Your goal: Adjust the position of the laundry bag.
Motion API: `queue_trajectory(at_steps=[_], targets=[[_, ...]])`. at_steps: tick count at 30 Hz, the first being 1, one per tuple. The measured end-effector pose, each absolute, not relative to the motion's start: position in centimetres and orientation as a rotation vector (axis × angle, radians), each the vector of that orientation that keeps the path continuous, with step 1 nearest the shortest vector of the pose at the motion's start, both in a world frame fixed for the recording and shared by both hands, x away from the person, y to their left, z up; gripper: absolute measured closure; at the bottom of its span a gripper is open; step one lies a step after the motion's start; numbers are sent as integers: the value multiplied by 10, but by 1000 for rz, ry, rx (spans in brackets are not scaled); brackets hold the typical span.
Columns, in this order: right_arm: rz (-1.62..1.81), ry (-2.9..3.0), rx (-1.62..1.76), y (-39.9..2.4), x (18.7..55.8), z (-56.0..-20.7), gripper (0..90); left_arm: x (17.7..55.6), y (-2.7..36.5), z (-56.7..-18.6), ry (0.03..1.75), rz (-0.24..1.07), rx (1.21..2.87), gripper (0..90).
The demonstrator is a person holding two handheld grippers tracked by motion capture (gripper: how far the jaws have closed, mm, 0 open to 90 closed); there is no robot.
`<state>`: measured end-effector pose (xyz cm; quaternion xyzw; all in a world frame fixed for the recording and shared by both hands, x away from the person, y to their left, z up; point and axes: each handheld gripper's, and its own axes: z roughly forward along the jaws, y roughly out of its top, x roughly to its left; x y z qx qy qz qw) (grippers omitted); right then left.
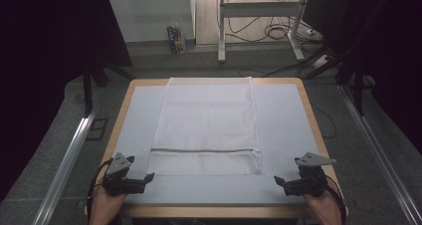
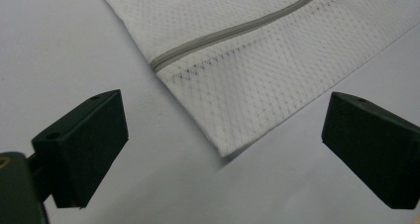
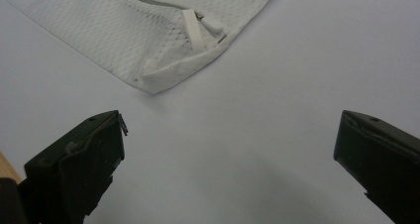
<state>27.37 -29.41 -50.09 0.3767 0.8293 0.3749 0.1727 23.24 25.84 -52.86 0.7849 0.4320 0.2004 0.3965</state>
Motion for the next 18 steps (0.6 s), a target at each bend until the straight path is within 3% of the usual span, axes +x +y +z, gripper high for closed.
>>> queue_trajectory(at_steps=[18], targets=[[1029, 2361, 1104, -291, 273, -500, 0, 237, 263, -530, 1149, 431, 1947, 75]])
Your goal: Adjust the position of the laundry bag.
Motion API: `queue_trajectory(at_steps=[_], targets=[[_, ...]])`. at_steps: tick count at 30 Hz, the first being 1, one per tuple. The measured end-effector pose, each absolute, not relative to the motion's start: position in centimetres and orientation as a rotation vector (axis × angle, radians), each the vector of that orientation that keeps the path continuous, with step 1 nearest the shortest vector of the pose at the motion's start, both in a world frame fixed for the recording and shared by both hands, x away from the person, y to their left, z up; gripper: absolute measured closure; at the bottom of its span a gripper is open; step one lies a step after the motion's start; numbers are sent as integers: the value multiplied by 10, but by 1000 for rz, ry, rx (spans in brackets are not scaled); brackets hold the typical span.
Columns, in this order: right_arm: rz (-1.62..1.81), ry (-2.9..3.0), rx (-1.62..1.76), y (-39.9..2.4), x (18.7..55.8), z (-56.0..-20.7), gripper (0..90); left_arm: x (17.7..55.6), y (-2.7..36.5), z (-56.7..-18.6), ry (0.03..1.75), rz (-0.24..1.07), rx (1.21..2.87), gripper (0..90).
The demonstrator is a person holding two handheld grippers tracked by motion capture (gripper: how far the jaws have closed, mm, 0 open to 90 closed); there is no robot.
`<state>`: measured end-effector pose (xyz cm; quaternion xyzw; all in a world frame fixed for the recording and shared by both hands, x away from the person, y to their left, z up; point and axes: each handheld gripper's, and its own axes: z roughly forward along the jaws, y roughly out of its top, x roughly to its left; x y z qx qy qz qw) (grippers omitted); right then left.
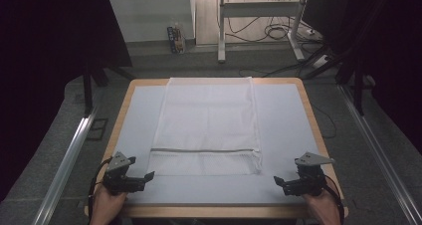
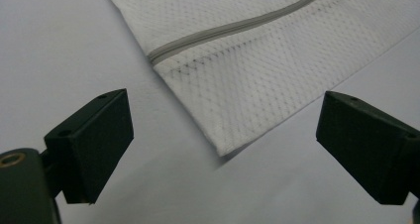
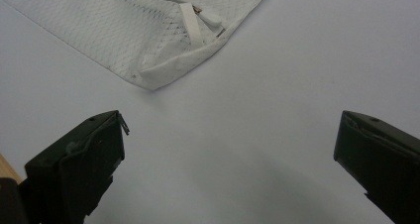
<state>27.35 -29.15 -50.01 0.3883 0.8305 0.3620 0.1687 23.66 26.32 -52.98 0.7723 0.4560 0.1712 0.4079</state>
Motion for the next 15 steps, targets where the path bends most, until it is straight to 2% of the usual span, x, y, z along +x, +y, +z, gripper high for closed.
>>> queue_trajectory(at_steps=[15], targets=[[1000, 2352, 1041, -284, 274, -497, 0, 240, 261, -530, 1126, 420, 1945, 62]])
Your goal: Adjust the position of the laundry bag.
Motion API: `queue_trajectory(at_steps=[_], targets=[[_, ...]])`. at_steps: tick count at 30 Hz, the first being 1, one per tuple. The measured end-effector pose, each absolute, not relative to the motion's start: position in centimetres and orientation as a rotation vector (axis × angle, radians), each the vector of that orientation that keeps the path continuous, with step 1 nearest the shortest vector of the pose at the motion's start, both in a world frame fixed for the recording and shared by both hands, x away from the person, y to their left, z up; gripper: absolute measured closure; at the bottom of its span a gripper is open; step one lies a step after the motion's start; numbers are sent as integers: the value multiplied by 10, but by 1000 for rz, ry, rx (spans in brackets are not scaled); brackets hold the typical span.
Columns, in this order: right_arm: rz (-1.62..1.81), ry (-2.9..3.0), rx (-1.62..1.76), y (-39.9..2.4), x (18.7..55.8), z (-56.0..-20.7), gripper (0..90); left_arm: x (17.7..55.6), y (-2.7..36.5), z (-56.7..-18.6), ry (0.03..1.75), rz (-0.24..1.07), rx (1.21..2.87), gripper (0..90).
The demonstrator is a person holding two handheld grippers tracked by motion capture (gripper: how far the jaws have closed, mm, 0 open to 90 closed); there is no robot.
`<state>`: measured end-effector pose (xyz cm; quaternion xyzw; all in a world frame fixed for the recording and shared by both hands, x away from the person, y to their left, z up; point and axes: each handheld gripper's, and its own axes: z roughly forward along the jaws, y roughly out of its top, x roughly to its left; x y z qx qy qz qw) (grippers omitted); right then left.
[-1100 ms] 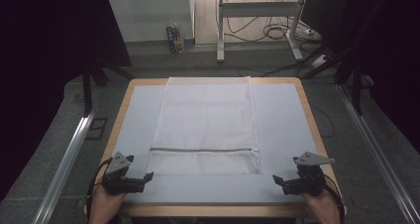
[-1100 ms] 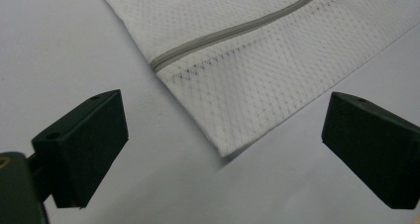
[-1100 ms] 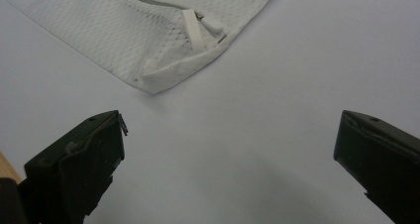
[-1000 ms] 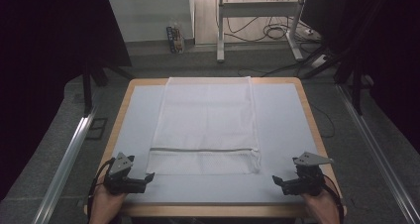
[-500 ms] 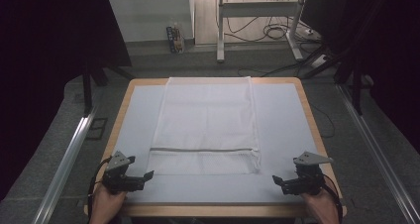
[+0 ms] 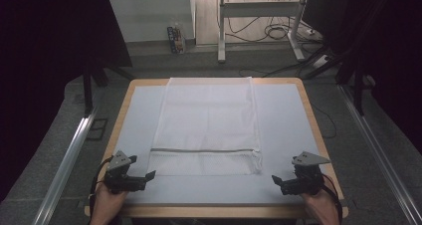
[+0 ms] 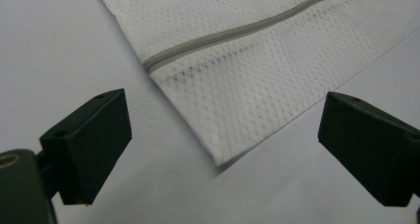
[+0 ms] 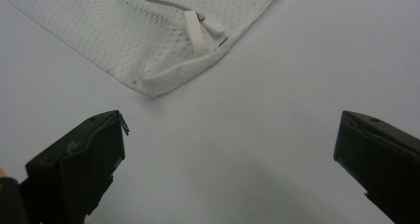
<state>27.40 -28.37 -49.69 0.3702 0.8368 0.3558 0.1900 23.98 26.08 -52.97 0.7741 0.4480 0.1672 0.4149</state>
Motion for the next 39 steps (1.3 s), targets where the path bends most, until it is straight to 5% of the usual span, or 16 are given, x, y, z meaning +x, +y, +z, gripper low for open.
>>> queue_trajectory(at_steps=[34, 39], targets=[[1095, 2380, 1103, -257, 302, -501, 1, 290, 241, -533, 1136, 492, 2003, 45], [1038, 2415, 1126, -247, 304, -499, 98, 301, 243, -532, 1139, 492, 1993, 86]])
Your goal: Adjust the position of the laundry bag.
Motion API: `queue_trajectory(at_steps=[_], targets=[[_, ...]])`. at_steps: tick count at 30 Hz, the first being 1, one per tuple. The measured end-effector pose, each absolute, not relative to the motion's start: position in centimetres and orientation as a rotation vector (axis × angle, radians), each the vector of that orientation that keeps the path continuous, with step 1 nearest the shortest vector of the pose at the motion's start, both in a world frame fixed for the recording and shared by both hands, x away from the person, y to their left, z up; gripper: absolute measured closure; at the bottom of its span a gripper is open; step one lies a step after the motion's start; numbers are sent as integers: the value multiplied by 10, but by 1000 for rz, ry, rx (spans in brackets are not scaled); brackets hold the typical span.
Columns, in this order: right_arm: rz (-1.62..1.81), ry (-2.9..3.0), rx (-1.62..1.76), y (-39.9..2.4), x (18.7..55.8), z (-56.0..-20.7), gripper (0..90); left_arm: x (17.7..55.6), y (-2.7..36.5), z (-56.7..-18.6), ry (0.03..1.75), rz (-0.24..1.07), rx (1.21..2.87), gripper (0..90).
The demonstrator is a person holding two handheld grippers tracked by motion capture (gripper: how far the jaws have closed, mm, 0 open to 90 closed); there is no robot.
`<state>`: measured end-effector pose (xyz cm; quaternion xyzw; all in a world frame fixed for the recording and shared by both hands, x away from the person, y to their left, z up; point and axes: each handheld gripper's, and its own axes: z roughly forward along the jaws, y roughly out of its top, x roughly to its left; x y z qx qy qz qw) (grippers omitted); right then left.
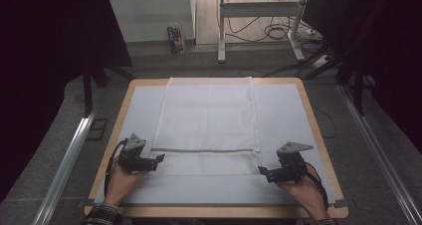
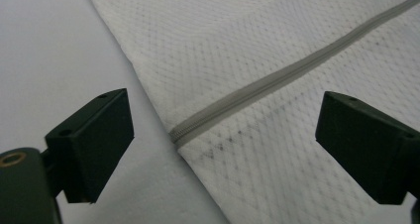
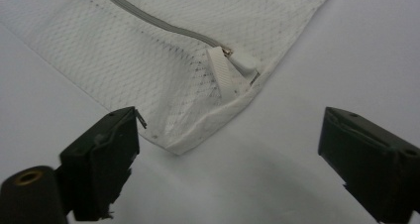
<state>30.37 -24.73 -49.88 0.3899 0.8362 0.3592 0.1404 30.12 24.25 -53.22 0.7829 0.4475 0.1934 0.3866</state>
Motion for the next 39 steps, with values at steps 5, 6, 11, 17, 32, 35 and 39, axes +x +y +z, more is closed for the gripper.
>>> queue_trajectory(at_steps=[5, 6, 11, 17, 32, 35, 39], targets=[[1032, 2420, 1157, -245, 311, -500, 209, 308, 243, -532, 1145, 508, 2001, 136], [1025, 2418, 1151, -245, 314, -500, 239, 311, 243, -532, 1144, 522, 2009, 144], [1027, 2392, 1138, -244, 319, -500, 337, 315, 242, -532, 1161, 553, 2027, 173], [1042, 2337, 1133, -242, 334, -496, 455, 323, 242, -531, 1171, 565, 2026, 241], [1010, 2292, 1175, -225, 367, -500, 569, 347, 249, -530, 1201, 573, 1954, 451], [981, 2303, 1151, -223, 372, -501, 602, 351, 253, -532, 1205, 558, 1950, 489], [966, 2306, 1143, -222, 376, -502, 620, 356, 253, -533, 1211, 556, 1956, 526]])
